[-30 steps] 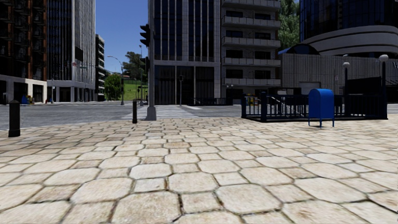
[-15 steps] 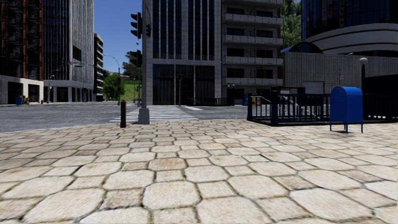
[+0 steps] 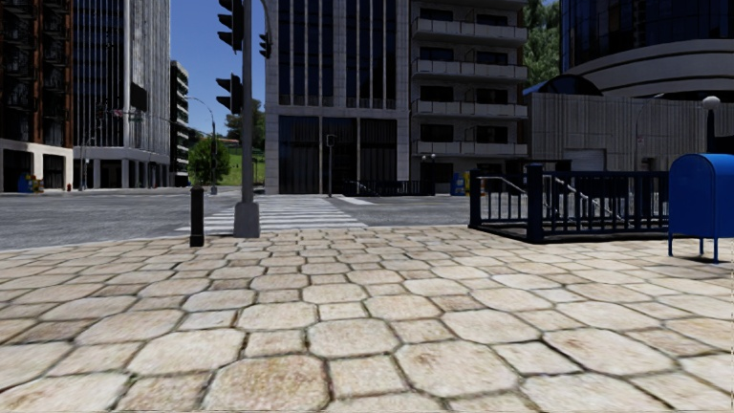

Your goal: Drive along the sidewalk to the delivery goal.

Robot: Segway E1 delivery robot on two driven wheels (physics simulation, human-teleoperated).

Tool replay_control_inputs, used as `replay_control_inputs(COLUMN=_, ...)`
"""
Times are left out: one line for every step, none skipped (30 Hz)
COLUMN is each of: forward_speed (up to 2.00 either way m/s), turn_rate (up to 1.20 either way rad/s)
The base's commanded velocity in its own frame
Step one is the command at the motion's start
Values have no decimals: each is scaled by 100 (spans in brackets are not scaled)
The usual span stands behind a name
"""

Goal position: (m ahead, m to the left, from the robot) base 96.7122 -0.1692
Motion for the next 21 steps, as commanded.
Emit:
replay_control_inputs(forward_speed=200, turn_rate=0)
replay_control_inputs(forward_speed=200, turn_rate=0)
replay_control_inputs(forward_speed=200, turn_rate=0)
replay_control_inputs(forward_speed=200, turn_rate=0)
replay_control_inputs(forward_speed=200, turn_rate=0)
replay_control_inputs(forward_speed=200, turn_rate=0)
replay_control_inputs(forward_speed=200, turn_rate=0)
replay_control_inputs(forward_speed=200, turn_rate=0)
replay_control_inputs(forward_speed=200, turn_rate=9)
replay_control_inputs(forward_speed=200, turn_rate=14)
replay_control_inputs(forward_speed=200, turn_rate=15)
replay_control_inputs(forward_speed=200, turn_rate=15)
replay_control_inputs(forward_speed=200, turn_rate=15)
replay_control_inputs(forward_speed=200, turn_rate=15)
replay_control_inputs(forward_speed=200, turn_rate=15)
replay_control_inputs(forward_speed=200, turn_rate=15)
replay_control_inputs(forward_speed=200, turn_rate=15)
replay_control_inputs(forward_speed=200, turn_rate=19)
replay_control_inputs(forward_speed=200, turn_rate=25)
replay_control_inputs(forward_speed=200, turn_rate=33)
replay_control_inputs(forward_speed=200, turn_rate=35)
